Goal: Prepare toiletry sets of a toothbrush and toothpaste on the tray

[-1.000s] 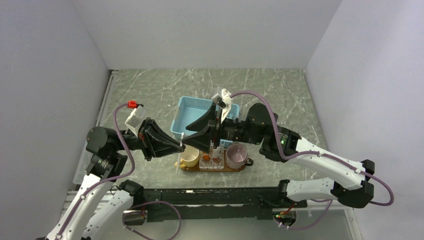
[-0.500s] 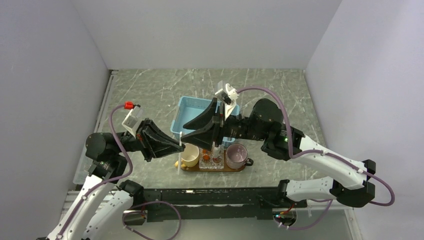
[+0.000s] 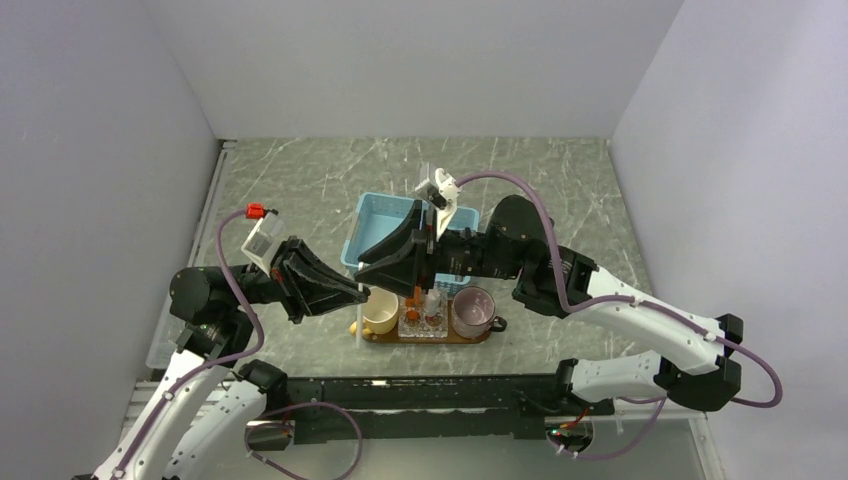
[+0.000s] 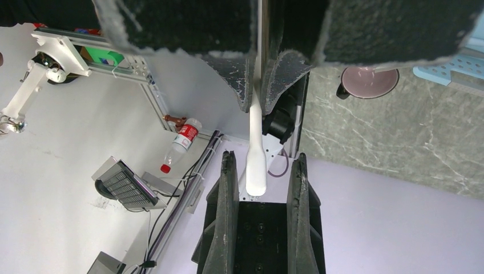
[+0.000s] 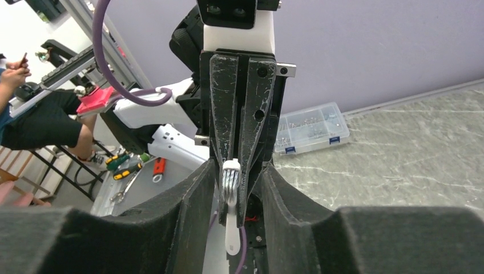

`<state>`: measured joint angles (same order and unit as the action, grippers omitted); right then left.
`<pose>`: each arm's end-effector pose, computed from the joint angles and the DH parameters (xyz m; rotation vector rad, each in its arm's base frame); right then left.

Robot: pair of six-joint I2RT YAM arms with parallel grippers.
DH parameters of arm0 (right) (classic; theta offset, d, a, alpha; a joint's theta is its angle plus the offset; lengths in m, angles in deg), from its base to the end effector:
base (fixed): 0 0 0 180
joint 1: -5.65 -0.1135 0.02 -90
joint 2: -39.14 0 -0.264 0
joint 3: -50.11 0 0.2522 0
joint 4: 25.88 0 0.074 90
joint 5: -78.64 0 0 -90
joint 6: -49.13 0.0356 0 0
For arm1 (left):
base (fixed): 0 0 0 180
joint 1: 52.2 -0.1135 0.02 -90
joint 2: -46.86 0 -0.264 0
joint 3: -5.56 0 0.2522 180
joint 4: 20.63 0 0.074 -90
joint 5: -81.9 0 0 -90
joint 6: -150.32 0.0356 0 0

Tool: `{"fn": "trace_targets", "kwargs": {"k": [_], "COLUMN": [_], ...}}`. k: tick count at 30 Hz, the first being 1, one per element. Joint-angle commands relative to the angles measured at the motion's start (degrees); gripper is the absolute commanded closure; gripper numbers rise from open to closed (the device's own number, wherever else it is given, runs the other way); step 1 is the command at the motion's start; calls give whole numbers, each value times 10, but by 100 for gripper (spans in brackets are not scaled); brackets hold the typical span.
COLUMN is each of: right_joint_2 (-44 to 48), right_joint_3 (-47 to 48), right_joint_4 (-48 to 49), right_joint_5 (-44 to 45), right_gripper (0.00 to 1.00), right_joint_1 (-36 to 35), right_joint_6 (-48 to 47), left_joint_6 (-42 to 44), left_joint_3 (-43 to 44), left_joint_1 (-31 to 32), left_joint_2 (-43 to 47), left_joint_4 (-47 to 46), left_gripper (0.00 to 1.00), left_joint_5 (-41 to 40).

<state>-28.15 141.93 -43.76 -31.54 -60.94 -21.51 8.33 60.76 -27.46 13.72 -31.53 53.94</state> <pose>0.0897 0.2382 0.4742 -0.9412 1.3482 1.4446 0.0856 -0.0741 0.4019 0.8545 1.2539 -1.6417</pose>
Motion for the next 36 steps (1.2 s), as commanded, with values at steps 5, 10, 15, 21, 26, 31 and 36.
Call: {"fn": "trace_targets", "kwargs": {"k": [5, 10, 15, 21, 26, 31, 36], "right_joint_2": [-5, -7, 6, 30, 76, 125, 148], "right_joint_3": [26, 25, 4, -16, -49, -81, -118], "right_joint_4": [15, 17, 31, 26, -1, -51, -91], "right_joint_5": [-20, -23, -9, 14, 60, 166, 270], "right_gripper": [74, 91, 100, 100, 100, 100, 100], "right_joint_1": [-3, -3, -3, -3, -3, -4, -11], "right_joint_6": [0, 0, 0, -8, -26, -58, -91], "left_joint_6": [0, 5, 28, 83, 152, 236, 299], "left_joint_3": [16, 19, 28, 47, 78, 121, 143], "left_joint_1": [4, 5, 6, 5, 5, 5, 6], "left_joint_2": [-5, -11, -9, -2, 4, 3, 8], "left_joint_4": [-27, -20, 21, 109, 217, 340, 427], "left_gripper": [100, 100, 100, 38, 5, 1, 1], "left_joint_5": [-6, -8, -18, -40, -73, -123, -193]}}
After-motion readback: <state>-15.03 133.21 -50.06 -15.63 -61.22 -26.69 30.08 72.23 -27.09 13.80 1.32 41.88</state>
